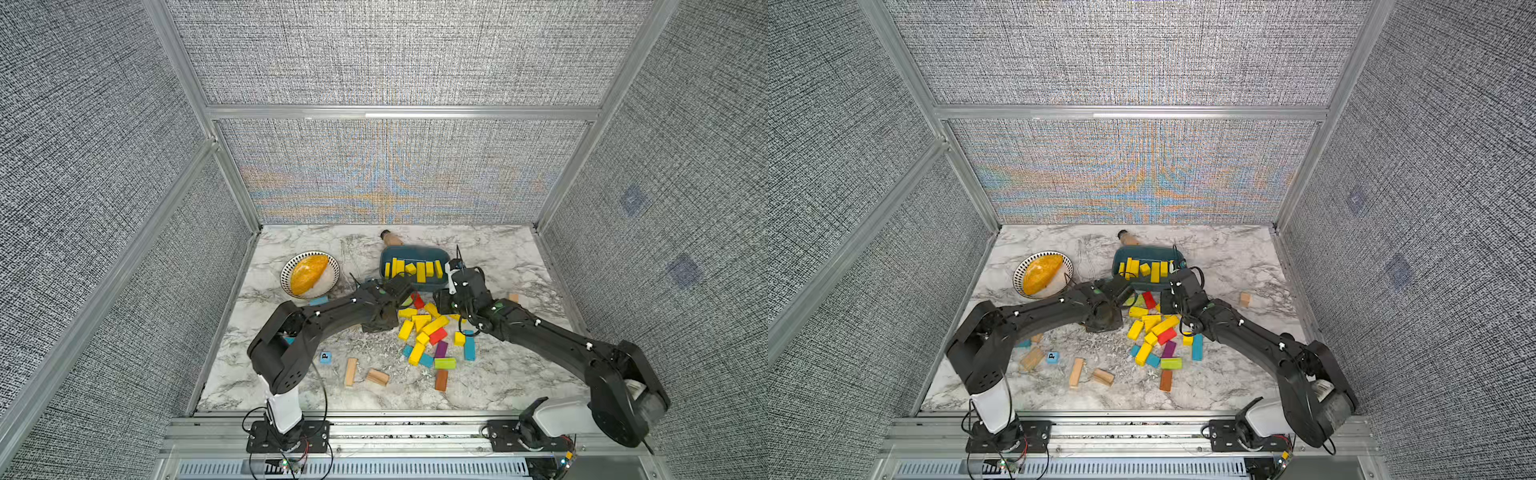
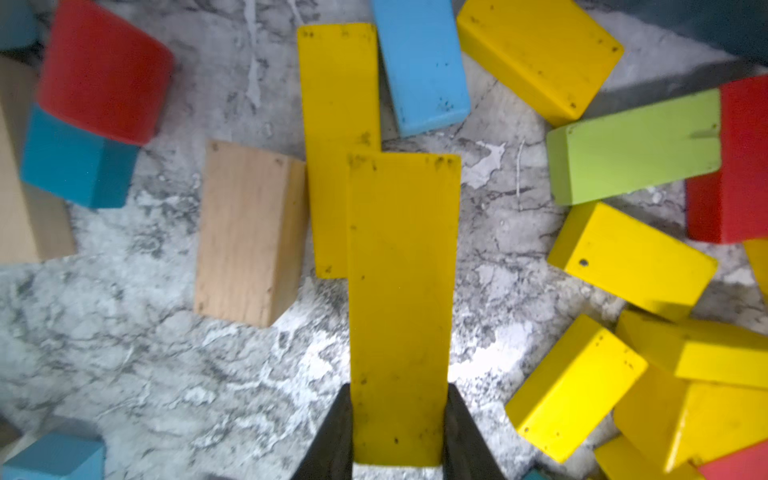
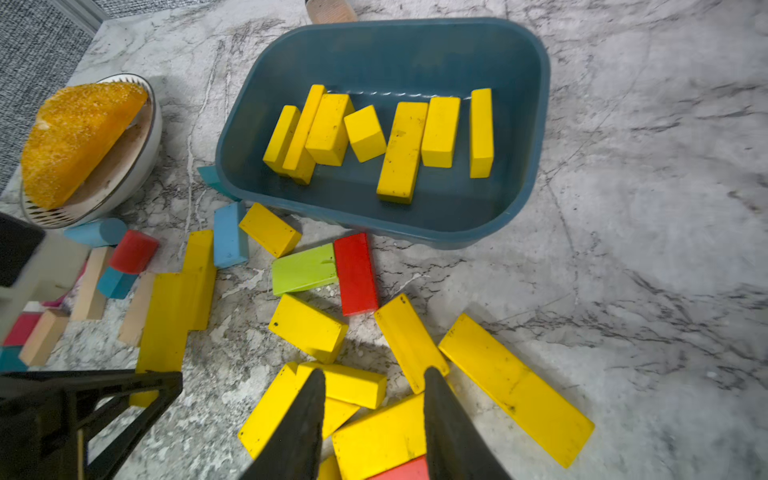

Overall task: Pick out the yellow building blocks
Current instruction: Pick up the building block from the center of the board, then place the building block in the storage box.

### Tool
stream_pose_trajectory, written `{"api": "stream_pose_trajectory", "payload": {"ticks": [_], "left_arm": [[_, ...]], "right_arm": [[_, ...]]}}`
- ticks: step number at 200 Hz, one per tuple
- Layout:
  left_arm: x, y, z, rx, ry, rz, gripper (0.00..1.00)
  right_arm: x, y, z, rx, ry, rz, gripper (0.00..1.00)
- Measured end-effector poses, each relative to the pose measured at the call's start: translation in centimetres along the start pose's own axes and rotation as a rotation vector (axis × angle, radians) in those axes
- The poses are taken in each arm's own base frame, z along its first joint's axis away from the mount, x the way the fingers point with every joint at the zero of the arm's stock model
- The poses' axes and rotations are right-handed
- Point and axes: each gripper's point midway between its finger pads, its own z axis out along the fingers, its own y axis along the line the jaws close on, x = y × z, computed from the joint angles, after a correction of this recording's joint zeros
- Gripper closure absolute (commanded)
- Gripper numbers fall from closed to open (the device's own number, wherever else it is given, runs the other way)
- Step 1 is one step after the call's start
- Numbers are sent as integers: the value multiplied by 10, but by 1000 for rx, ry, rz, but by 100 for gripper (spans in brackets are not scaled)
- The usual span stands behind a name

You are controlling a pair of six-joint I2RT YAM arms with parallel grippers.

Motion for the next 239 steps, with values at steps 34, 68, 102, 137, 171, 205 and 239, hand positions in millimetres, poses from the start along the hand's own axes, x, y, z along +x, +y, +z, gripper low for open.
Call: {"api": "stream_pose_trajectory", "payload": {"ticks": [34,68,102,137,171,205,239], "left_arm": [[8,-3,-12,148,-51,51,100],[6,-20,-28,336,-130,102,100],[-3,-37,-47,464,-204,147,100],[-7,-48,-58,527,-240,181,100],[-7,-52,-65,567,-256,195,100],[-7,-52,-66,578,-261,194,100],[-6,-52,-67,581,-262,193,100]], "right_arm": [[-1,35,4,-182,38,40,58],[-5,68,8,-350,70,89,57],[-3,90,14,-457,118,113,54],[-2,110,16,-531,145,104,54],[3,113,22,-542,172,119,59],[4,114,24,-550,181,128,71],[2,121,22,-583,181,133,86]]}}
